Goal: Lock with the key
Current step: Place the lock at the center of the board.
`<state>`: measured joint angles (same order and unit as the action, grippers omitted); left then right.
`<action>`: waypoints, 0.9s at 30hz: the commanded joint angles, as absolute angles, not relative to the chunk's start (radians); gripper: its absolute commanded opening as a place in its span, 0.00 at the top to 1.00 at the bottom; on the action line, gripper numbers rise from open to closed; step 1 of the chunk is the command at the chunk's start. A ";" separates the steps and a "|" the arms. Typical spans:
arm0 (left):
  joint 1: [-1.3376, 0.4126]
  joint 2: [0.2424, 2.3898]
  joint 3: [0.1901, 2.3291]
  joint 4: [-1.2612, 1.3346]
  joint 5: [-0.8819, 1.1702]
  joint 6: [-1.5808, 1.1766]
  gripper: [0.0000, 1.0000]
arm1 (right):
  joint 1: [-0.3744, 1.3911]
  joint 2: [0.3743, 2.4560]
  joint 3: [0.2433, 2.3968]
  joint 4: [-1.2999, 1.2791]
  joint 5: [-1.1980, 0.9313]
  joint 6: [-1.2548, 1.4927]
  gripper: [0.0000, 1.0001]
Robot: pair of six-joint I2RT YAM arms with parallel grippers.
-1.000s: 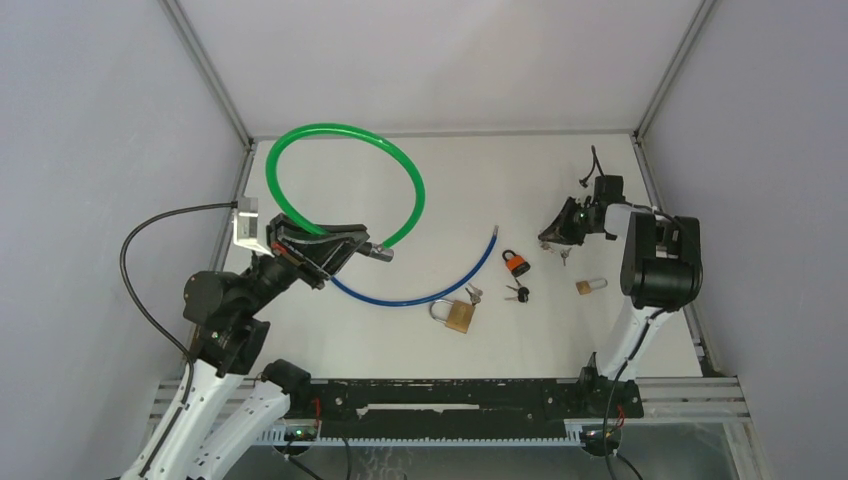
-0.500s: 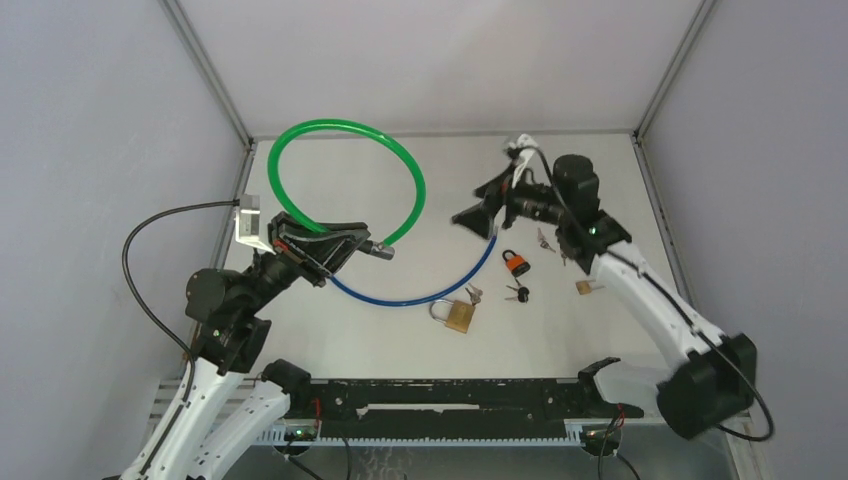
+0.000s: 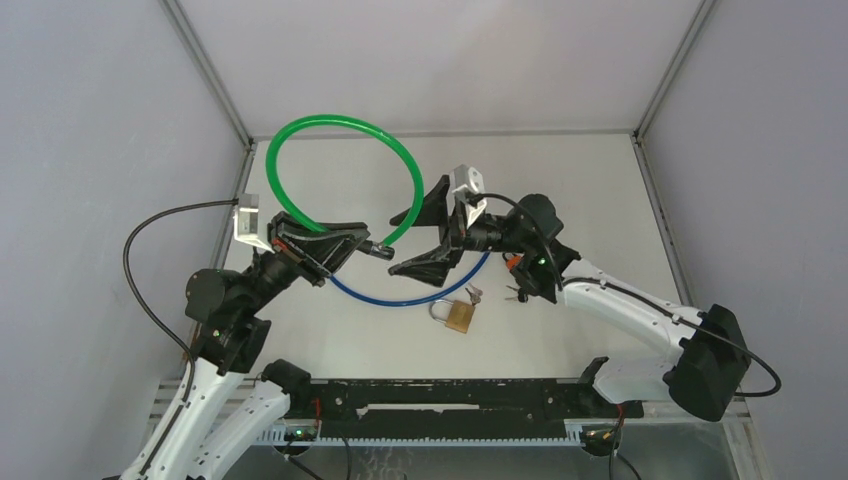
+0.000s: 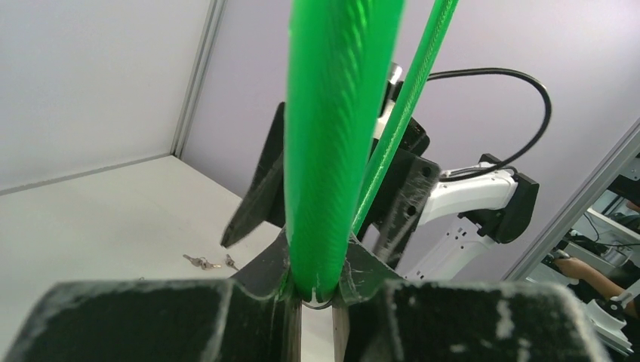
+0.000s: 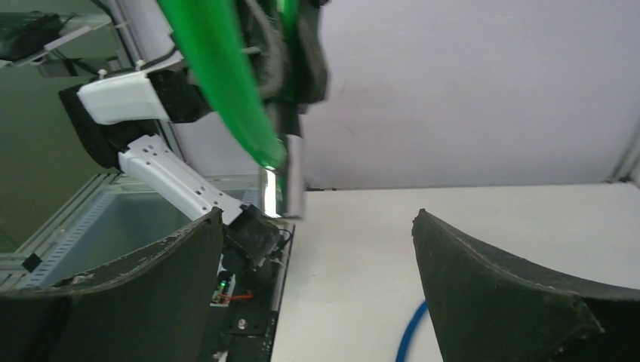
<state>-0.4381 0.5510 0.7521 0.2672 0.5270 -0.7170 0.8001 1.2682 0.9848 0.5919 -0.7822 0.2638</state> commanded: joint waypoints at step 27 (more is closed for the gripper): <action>-0.437 0.554 0.766 0.357 0.500 -0.755 1.00 | 1.008 1.310 1.144 0.468 -0.519 0.029 0.34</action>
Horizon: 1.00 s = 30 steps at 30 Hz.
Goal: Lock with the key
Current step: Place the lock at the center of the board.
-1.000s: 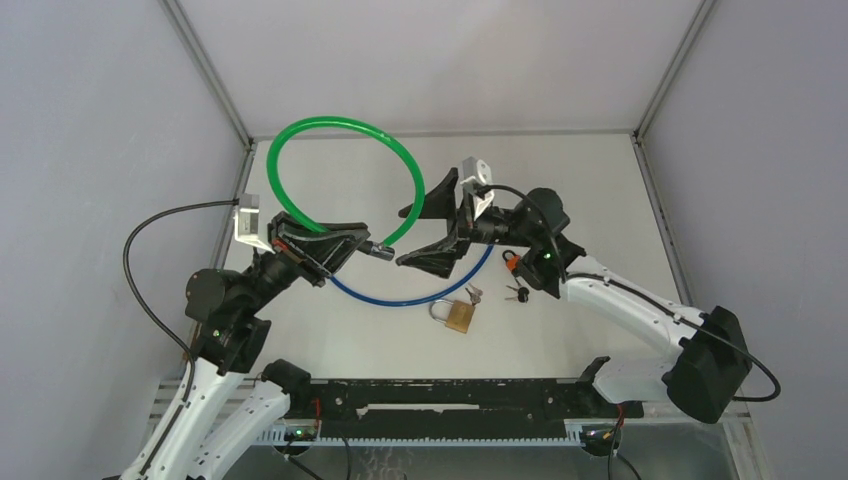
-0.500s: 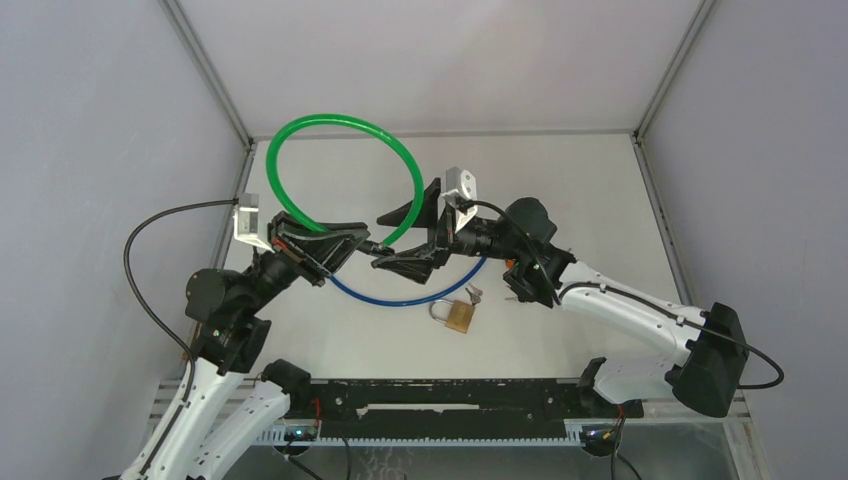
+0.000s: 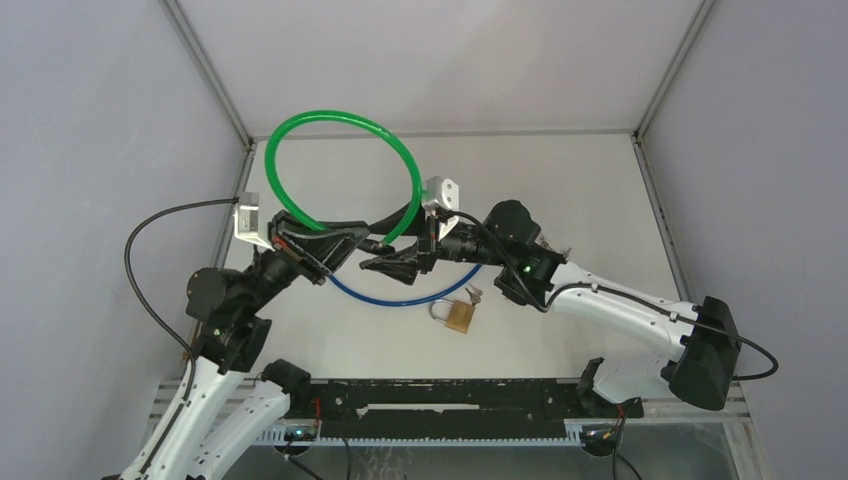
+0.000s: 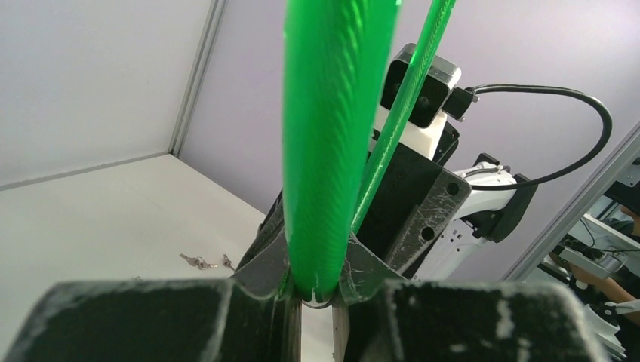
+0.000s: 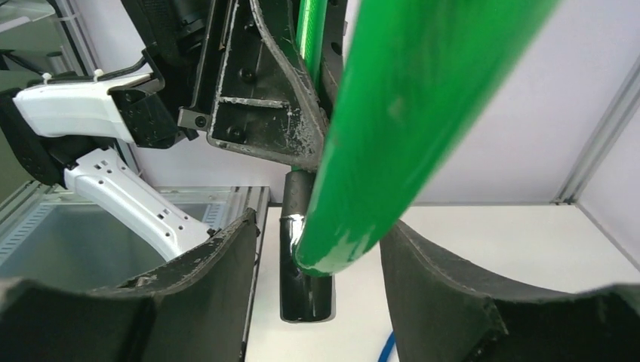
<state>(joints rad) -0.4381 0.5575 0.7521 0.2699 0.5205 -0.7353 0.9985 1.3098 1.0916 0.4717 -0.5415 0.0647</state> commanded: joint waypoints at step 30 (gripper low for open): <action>-0.438 0.523 0.710 0.355 0.426 -0.611 0.07 | 0.943 1.252 1.159 0.425 -0.550 0.149 1.00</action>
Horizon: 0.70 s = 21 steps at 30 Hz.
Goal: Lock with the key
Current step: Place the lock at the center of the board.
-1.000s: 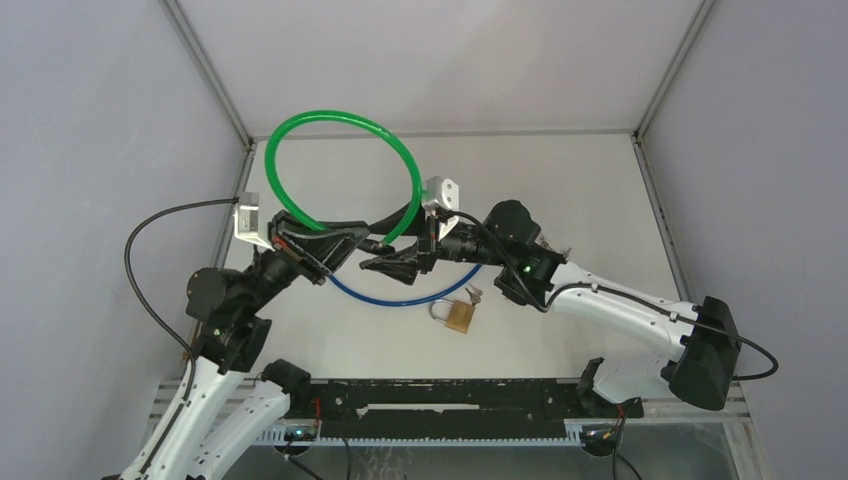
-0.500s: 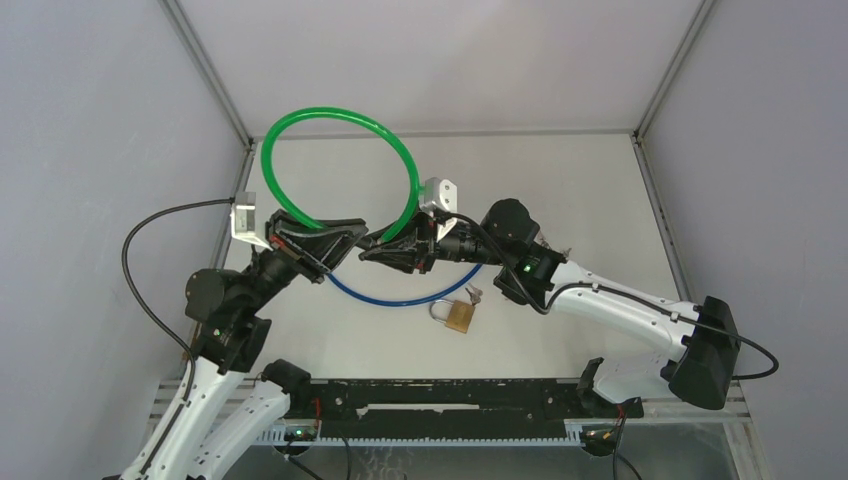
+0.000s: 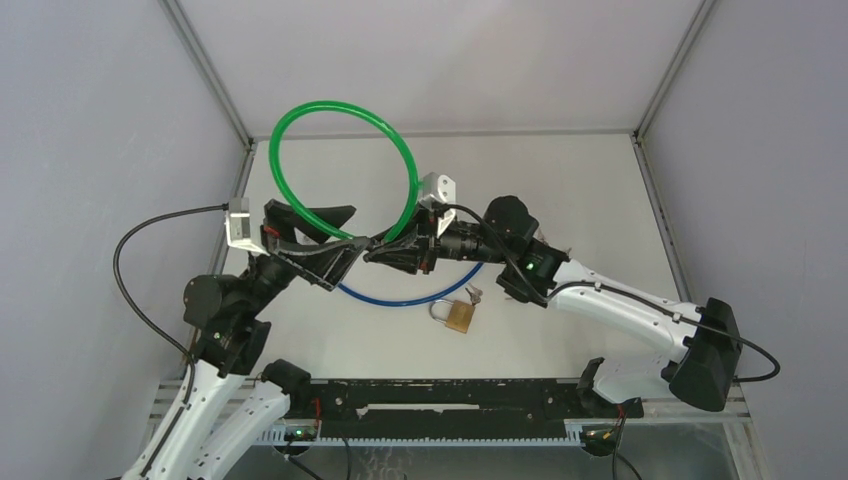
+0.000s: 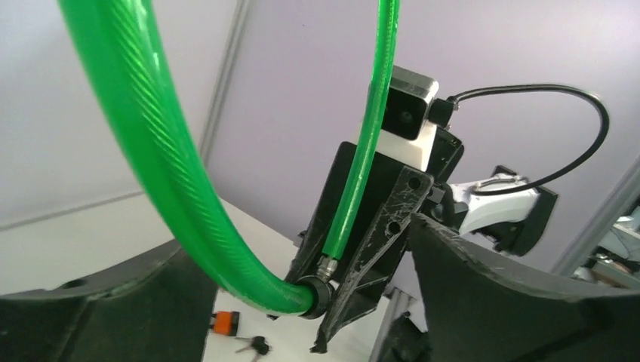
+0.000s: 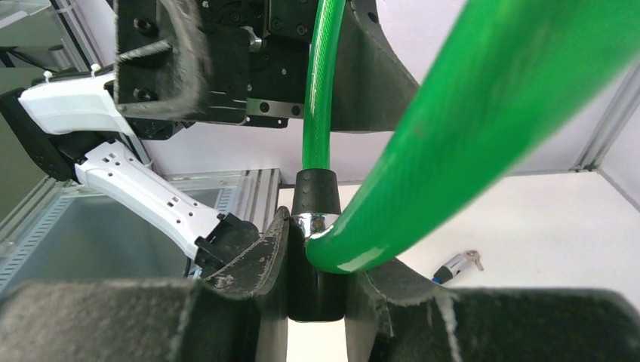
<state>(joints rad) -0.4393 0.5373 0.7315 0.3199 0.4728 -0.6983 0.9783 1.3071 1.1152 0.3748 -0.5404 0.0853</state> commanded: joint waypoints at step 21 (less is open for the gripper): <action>-0.320 0.403 0.633 0.064 0.144 -0.549 0.00 | 0.070 1.392 0.827 0.386 -0.796 0.505 1.00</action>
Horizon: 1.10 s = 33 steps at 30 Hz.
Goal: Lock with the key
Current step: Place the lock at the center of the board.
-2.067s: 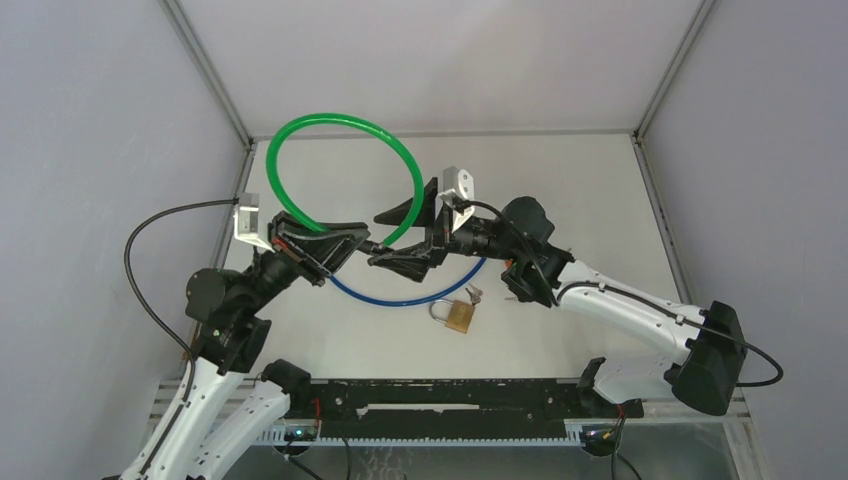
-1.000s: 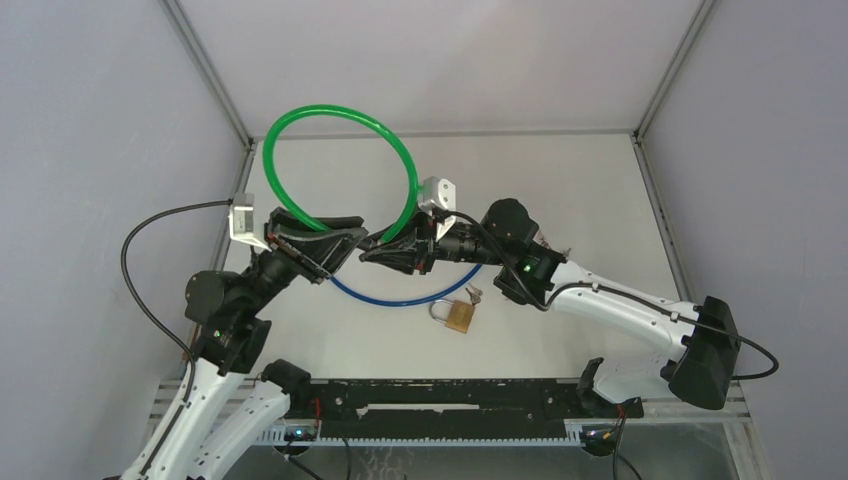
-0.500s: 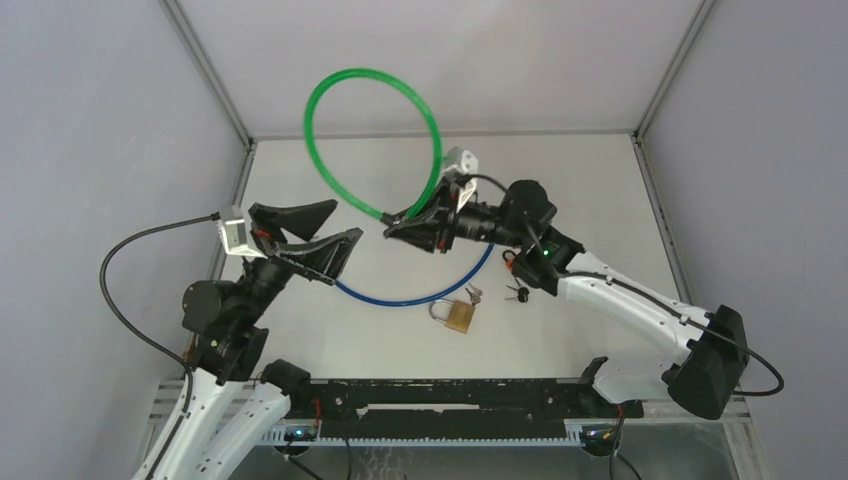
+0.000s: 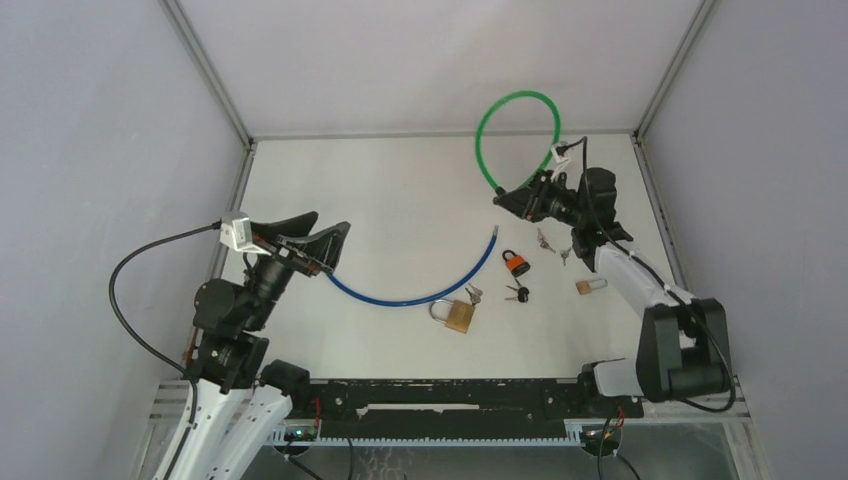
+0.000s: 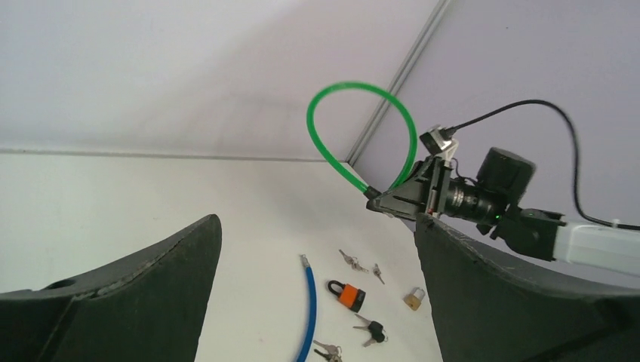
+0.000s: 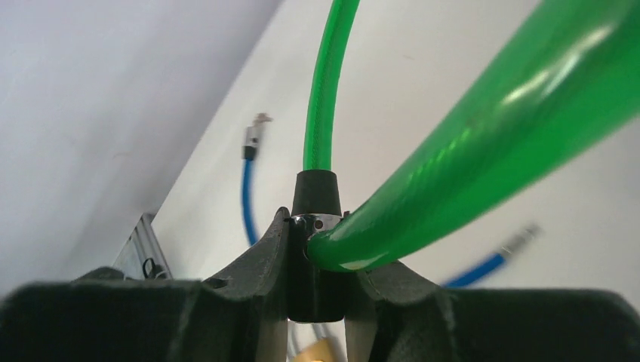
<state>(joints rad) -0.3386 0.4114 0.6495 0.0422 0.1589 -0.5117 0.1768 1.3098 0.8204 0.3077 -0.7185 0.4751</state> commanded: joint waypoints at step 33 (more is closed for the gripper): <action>-0.141 0.597 0.741 -0.589 -0.250 -0.392 0.02 | -0.289 1.692 0.947 0.036 -0.475 0.706 0.31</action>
